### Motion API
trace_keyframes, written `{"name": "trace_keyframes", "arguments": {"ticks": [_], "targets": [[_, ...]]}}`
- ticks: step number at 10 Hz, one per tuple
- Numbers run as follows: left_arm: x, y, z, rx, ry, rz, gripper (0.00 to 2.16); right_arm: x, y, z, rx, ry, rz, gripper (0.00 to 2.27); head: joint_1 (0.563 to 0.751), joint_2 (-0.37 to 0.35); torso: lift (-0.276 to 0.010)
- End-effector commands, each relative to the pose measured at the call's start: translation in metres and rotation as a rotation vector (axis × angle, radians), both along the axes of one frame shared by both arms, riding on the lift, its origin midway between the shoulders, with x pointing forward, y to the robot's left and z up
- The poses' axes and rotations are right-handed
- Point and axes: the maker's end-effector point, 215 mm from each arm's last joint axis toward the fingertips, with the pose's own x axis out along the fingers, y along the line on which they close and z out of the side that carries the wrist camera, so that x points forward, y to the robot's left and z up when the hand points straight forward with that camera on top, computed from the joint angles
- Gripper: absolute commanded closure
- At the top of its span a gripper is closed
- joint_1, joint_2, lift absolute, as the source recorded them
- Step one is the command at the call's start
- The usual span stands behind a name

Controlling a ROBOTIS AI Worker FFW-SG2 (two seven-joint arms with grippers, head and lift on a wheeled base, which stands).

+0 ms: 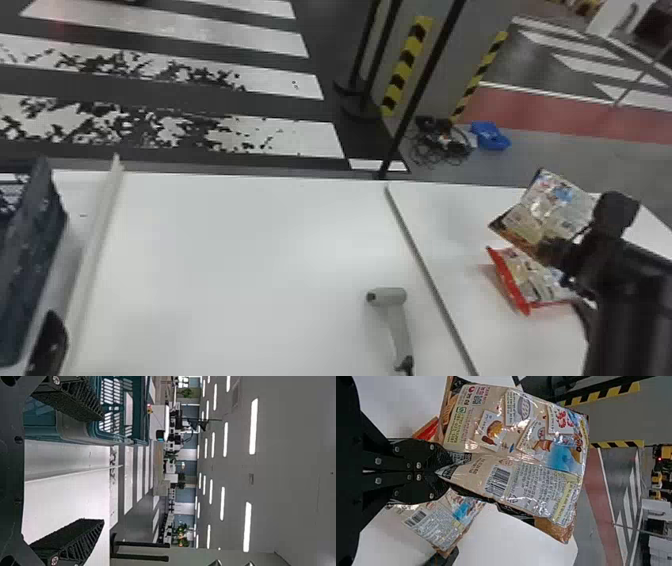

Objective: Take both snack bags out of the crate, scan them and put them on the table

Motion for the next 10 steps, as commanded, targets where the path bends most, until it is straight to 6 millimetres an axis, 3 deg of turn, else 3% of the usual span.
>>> {"name": "trace_keyframes", "arguments": {"ticks": [1,4,6,7,8,9,10], "targets": [[0.001,-0.001,-0.001,-0.001,0.003,-0.002,0.08,-0.005,-0.007,-0.008,-0.01,0.015,-0.027,2.26,0.695,-0.35,-0.091],[0.002,0.0,0.0,0.0,-0.002,-0.002,0.08,-0.007,-0.024,-0.011,-0.04,0.026,-0.071,2.26,0.695,-0.35,-0.091],[0.003,0.0,0.002,0.0,-0.005,-0.003,0.08,-0.011,-0.038,-0.013,-0.068,0.038,-0.099,2.08,0.695,-0.35,-0.091],[0.003,-0.001,0.002,0.002,-0.005,-0.005,0.08,-0.009,-0.04,-0.014,-0.065,0.033,-0.102,1.7,0.695,-0.35,-0.091],[0.003,-0.001,0.002,0.002,-0.005,-0.005,0.08,-0.013,-0.046,-0.015,-0.076,0.041,-0.126,0.66,0.695,-0.35,-0.091],[0.003,0.0,0.002,0.002,-0.005,-0.004,0.08,-0.015,-0.05,-0.016,-0.078,0.05,-0.145,0.05,0.695,-0.35,-0.091],[0.002,-0.001,0.002,0.0,-0.005,-0.004,0.08,-0.016,-0.051,-0.019,-0.074,0.056,-0.147,0.05,0.695,-0.35,-0.091]]}}
